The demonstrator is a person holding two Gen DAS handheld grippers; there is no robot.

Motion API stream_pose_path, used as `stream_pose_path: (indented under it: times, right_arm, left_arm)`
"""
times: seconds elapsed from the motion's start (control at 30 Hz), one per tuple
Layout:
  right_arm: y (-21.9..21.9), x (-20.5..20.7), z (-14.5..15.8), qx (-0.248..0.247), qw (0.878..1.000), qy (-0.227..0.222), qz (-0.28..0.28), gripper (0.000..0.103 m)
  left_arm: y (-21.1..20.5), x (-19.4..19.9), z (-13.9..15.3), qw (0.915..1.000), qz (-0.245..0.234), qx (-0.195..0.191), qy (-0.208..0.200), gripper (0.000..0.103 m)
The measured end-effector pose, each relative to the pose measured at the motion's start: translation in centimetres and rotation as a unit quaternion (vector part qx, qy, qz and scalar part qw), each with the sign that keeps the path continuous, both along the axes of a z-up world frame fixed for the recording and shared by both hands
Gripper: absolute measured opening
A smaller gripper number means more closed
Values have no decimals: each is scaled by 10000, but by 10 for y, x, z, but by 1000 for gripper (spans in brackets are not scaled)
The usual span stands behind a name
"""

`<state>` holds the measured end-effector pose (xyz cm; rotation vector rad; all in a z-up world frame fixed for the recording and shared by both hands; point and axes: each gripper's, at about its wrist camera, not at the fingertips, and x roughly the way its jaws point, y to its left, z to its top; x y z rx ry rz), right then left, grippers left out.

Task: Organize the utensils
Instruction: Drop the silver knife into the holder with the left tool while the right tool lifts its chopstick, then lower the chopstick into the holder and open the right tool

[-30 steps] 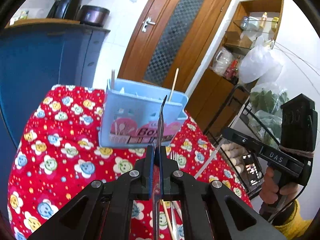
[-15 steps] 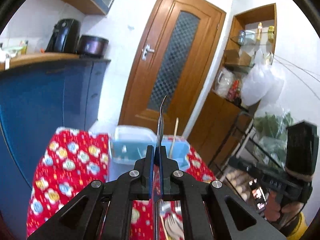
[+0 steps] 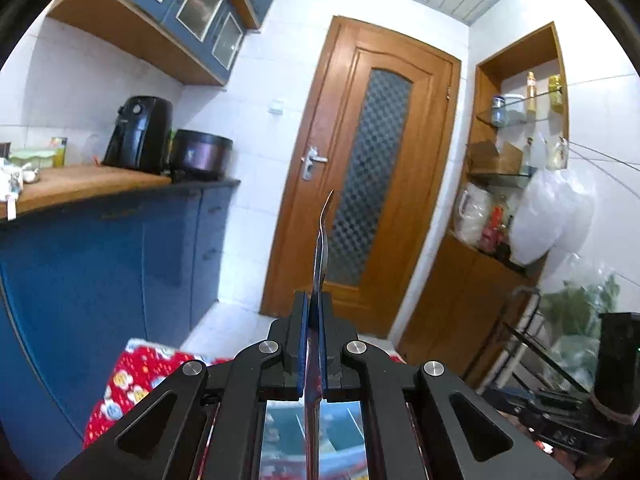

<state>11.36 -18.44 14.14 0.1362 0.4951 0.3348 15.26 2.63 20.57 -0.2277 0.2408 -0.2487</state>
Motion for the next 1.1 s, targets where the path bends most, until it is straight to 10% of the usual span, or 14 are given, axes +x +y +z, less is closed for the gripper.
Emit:
stream_pose_path:
  times: [0.63,1.1]
  right_arm:
    - [25,42,4,-415,9985,-260,-242,6]
    - [38,61,-34,-559,9981,253,-16,7]
  left_arm:
    - [1,29,-18,9980,360,267,-438,4]
    - [2,26,-34,9995,20,282,146,4]
